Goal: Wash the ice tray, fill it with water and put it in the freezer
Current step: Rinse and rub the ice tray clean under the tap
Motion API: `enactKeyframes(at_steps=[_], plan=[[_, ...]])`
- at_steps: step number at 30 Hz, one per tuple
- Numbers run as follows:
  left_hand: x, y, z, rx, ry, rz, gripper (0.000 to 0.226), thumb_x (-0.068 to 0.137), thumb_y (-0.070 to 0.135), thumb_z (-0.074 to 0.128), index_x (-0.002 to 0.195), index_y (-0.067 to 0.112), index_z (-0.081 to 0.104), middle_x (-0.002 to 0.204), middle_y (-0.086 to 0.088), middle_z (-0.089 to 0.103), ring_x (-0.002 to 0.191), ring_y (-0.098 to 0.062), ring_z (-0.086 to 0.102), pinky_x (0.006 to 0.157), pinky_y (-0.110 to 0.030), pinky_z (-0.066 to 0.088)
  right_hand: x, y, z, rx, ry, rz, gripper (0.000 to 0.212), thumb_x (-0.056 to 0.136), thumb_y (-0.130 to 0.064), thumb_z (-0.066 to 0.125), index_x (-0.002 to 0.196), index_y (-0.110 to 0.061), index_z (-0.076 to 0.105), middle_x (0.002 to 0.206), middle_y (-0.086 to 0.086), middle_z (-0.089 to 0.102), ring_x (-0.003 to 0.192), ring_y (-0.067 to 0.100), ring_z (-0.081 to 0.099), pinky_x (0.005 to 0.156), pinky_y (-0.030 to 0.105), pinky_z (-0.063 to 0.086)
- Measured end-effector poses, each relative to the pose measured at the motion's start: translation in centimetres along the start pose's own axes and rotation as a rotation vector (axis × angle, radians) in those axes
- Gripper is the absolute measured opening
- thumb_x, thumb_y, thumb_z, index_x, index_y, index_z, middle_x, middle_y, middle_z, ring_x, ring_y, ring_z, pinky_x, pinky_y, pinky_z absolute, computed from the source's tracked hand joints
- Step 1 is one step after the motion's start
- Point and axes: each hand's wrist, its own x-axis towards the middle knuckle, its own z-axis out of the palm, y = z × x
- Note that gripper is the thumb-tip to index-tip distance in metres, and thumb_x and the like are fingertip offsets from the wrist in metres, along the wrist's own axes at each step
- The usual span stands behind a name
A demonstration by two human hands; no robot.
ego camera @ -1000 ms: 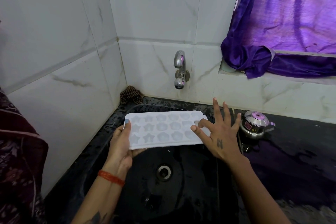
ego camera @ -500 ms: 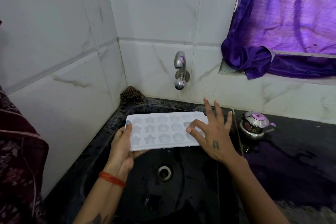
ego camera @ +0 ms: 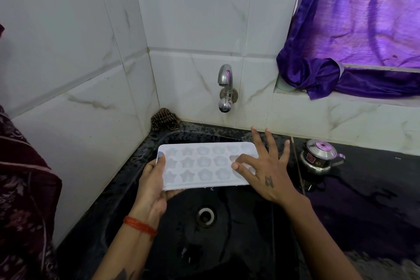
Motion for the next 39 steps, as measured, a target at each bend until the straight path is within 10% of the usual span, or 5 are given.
enactKeyframes(at_steps=[39], plan=[[-0.34,0.09,0.09,-0.004,-0.009,-0.007,0.019,0.094,0.039,0.052,0.093,0.020,0.056,0.093,-0.004,0.068,0.081,-0.023,0.066,0.063,-0.043,0.056,-0.09,-0.04,-0.16,0.066,-0.044,-0.053,0.089,0.067,-0.087,-0.007,0.112,-0.050,0.060,0.151,-0.015,-0.026,0.142,0.017,-0.029,0.100,0.043,-0.035]])
